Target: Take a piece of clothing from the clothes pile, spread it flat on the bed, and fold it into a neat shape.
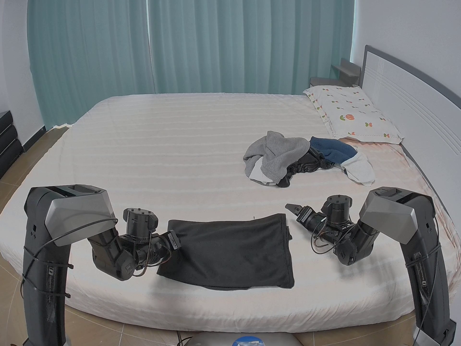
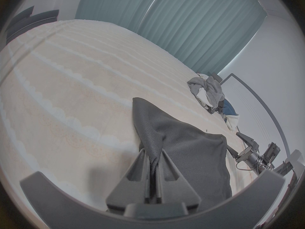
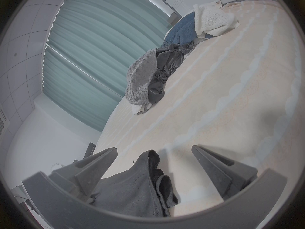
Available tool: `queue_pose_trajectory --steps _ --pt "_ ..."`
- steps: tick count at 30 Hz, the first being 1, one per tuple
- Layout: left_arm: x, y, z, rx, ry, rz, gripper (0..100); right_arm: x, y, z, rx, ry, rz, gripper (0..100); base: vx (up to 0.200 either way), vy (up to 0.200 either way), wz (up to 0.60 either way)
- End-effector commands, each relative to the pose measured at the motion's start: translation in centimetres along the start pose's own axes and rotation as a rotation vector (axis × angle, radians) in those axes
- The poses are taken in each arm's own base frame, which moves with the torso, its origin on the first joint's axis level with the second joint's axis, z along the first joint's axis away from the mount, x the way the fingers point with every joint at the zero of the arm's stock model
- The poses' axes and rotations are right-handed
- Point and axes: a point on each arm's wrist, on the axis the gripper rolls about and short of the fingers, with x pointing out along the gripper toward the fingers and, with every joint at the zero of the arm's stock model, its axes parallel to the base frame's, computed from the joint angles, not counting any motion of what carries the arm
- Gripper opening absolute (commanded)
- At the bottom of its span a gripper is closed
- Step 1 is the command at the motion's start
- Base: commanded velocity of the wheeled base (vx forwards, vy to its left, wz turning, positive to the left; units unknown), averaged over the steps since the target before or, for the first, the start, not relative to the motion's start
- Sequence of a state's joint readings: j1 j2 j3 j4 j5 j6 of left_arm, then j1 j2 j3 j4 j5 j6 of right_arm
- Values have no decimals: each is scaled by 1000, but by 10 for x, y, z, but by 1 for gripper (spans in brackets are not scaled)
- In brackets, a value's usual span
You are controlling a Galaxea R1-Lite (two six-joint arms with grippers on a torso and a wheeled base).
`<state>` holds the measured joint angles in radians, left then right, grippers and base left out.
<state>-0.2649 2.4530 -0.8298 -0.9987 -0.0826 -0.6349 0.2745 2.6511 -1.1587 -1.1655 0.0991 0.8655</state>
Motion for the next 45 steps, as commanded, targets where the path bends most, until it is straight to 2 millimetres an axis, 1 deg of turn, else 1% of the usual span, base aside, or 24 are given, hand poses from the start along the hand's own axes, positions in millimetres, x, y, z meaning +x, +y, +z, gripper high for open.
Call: queue_pose_trajectory --steps 1,12,45 --pt "-1 -1 1 5 -7 4 0 0 0 0 0 0 0 100 0 0 0" --pt "1 0 0 1 -26 32 0 0 -1 -1 0 2 -2 100 0 0 0" --pt "1 1 -1 5 -19 37 0 0 1 -3 -1 0 -4 100 0 200 0"
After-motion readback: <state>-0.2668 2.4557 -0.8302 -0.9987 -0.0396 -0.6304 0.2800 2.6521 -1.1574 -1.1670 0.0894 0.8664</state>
